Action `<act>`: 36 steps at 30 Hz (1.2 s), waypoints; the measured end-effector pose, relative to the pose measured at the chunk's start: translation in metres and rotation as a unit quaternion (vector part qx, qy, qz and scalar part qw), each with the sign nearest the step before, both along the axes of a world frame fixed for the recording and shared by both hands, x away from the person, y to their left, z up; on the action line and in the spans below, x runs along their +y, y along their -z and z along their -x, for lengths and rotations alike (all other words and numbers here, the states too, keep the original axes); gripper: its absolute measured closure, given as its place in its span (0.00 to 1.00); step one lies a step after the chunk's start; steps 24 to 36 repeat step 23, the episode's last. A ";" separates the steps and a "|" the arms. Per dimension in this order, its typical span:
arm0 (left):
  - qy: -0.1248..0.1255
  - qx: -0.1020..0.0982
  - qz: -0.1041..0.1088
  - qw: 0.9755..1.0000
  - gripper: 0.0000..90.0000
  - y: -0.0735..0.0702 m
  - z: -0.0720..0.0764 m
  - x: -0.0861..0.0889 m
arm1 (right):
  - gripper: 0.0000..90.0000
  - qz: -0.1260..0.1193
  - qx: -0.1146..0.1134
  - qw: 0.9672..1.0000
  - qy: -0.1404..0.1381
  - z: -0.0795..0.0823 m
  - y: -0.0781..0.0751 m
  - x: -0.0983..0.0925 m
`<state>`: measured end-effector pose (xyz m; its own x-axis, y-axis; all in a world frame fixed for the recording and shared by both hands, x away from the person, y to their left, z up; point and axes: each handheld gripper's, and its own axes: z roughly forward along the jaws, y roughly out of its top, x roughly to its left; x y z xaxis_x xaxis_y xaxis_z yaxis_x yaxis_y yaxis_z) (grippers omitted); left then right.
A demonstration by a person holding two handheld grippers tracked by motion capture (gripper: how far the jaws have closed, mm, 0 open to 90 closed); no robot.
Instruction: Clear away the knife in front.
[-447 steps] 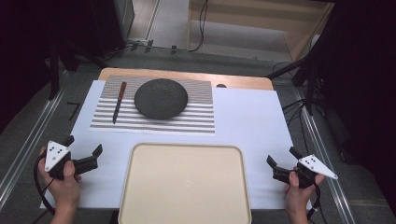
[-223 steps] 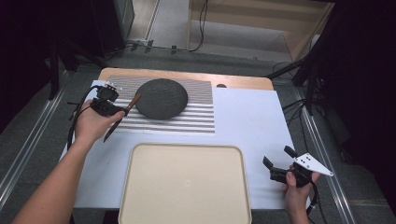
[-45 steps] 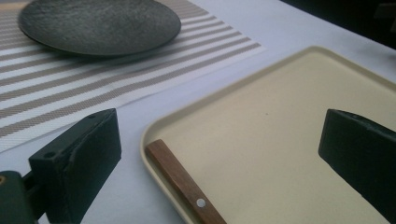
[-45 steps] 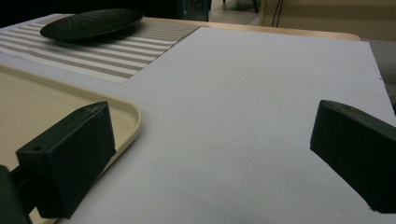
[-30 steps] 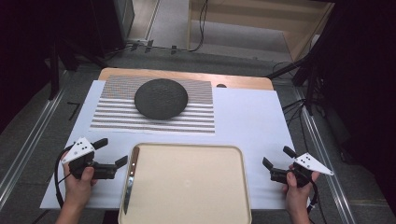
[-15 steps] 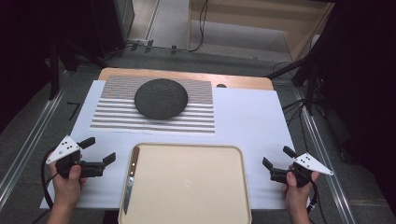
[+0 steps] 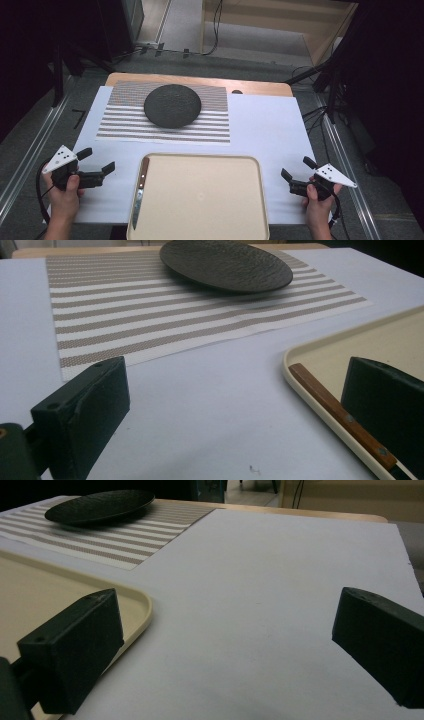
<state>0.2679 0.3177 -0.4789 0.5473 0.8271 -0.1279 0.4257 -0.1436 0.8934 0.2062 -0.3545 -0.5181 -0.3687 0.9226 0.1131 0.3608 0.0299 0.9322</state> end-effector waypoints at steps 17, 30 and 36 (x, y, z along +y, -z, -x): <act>-0.010 -0.023 0.068 0.997 0.00 0.009 0.005 0.027 | 0.00 -0.001 0.001 1.000 0.000 -0.001 0.000 0.000; -0.002 -0.022 0.060 0.998 0.00 0.010 0.005 0.022 | 0.00 0.001 0.001 1.000 0.001 -0.001 0.000 0.000; -0.002 -0.022 0.060 0.998 0.00 0.010 0.005 0.022 | 0.00 0.001 0.001 1.000 0.001 -0.001 0.000 0.000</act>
